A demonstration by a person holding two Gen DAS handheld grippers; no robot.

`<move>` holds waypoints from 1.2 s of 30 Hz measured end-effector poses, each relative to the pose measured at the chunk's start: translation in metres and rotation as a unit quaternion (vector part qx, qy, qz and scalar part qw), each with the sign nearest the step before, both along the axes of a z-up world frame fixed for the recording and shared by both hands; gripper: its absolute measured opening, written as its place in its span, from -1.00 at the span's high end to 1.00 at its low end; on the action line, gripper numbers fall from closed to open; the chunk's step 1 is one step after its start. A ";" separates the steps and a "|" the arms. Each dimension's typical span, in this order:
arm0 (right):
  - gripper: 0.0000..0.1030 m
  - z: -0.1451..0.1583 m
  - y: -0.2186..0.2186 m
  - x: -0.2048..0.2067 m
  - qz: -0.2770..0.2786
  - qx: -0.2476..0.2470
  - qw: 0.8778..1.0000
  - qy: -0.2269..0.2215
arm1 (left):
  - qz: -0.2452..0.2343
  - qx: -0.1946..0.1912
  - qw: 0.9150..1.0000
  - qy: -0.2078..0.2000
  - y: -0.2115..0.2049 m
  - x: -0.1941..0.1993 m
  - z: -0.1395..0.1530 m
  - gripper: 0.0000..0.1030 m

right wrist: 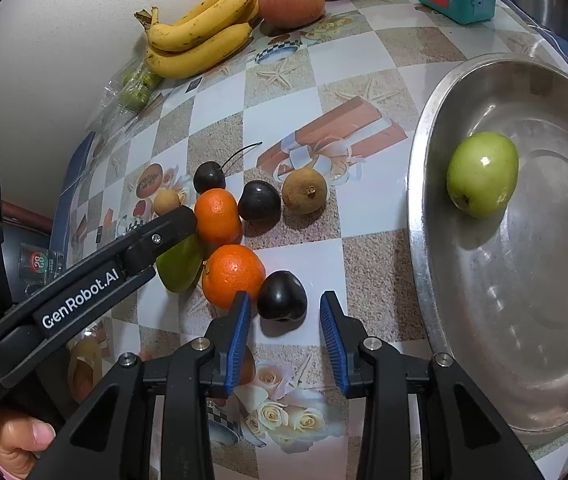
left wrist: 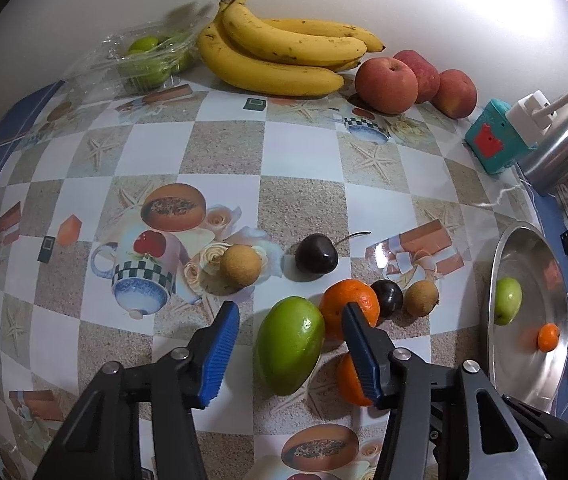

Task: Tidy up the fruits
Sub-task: 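Grasp the dark plum with the right tool while the left tool approaches the green apple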

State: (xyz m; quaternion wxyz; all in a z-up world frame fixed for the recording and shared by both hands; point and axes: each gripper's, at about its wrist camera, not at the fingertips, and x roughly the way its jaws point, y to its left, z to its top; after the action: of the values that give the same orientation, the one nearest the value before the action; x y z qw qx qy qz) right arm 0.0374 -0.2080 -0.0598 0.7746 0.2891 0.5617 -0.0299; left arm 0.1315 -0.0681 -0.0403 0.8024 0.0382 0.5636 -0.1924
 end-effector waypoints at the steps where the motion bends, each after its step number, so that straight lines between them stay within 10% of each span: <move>1: 0.28 0.000 0.000 0.000 0.000 0.001 1.000 0.000 | 0.000 -0.001 1.000 0.001 0.000 0.000 0.000 -0.09; 36: 0.43 -0.007 -0.007 -0.006 -0.018 0.060 0.998 -0.004 | 0.028 0.008 0.999 0.035 0.016 0.000 -0.004 0.22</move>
State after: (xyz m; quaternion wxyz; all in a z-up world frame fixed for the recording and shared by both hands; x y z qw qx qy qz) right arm 0.0315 -0.2153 -0.0670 0.7576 0.3449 0.5541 -0.0091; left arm 0.1315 -0.0521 -0.0443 0.7868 0.0220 0.5940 -0.1663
